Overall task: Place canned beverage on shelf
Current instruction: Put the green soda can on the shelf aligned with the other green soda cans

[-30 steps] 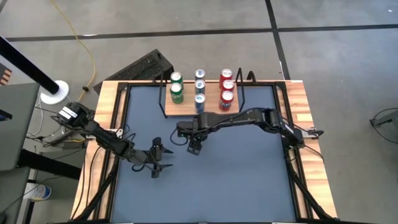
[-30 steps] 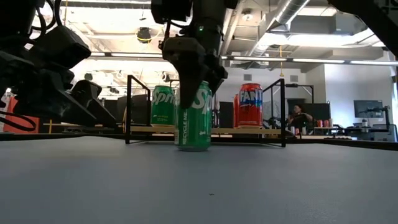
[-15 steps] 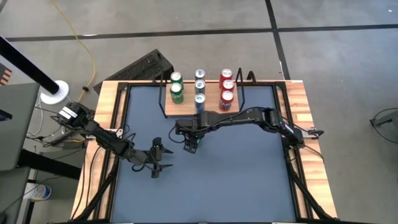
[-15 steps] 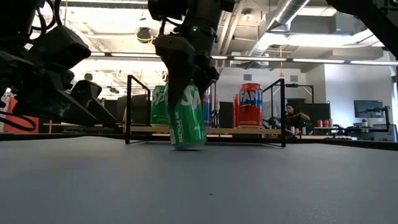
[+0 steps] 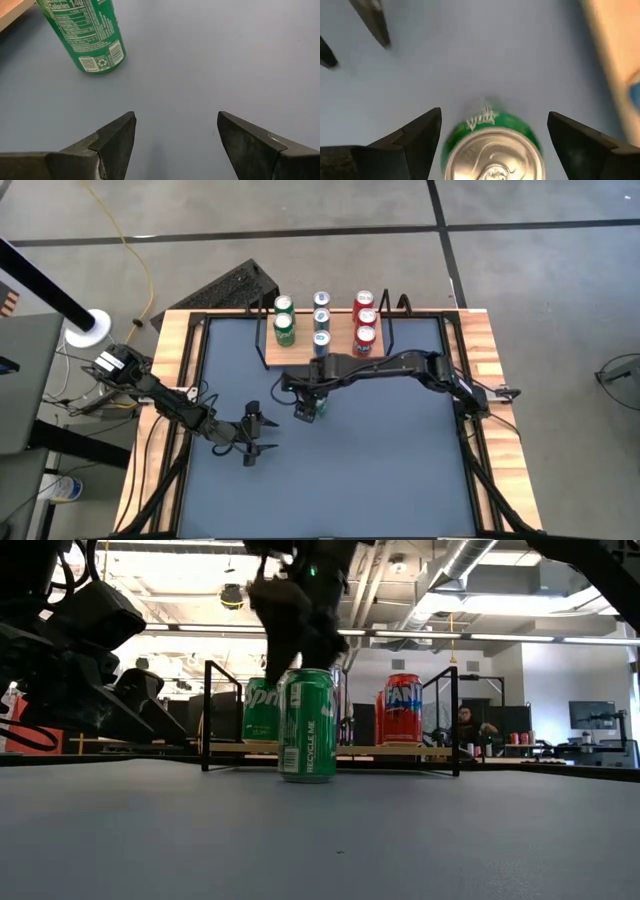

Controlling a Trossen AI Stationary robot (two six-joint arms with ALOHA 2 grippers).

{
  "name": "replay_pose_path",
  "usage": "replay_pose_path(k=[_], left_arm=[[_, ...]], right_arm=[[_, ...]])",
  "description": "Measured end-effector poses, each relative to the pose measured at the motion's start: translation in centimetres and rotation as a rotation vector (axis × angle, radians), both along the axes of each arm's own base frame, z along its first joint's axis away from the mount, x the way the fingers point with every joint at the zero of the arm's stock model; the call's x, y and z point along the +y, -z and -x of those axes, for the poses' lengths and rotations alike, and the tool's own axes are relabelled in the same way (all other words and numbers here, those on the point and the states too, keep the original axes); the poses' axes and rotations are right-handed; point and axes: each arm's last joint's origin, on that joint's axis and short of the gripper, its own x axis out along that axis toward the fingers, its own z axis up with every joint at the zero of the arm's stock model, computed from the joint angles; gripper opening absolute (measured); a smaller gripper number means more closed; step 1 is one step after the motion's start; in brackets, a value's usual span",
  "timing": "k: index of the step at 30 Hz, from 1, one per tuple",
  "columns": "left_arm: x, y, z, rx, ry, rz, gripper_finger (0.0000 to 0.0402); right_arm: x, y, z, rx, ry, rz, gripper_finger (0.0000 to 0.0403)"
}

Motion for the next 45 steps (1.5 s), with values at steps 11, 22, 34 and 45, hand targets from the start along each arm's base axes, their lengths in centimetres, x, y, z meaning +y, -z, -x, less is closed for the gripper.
replay_pose_path(k=[11,22,34,45], left_arm=[[0.0,0.0,0.0,0.000,-0.009,0.022,0.0269],[-0.3,-0.7,-0.7,-0.031,-0.034,0.068,0.0269],[-2.0,-4.4,-4.5,-0.005,-0.162,0.044,0.0269],[-0.3,-12.8,-9.8,0.011,-0.473,0.123,0.0269]], right_arm=[[2.4,-9.9,0.1,-0.320,-0.141,0.248,0.0352],[9.5,-18.6,10.8,-0.486,-0.212,0.457,0.0345],[13.8,-10.1,23.1,-0.618,-0.132,0.495,0.0344],[16.9,-0.8,25.9,-0.855,-0.150,0.483,0.0344]])
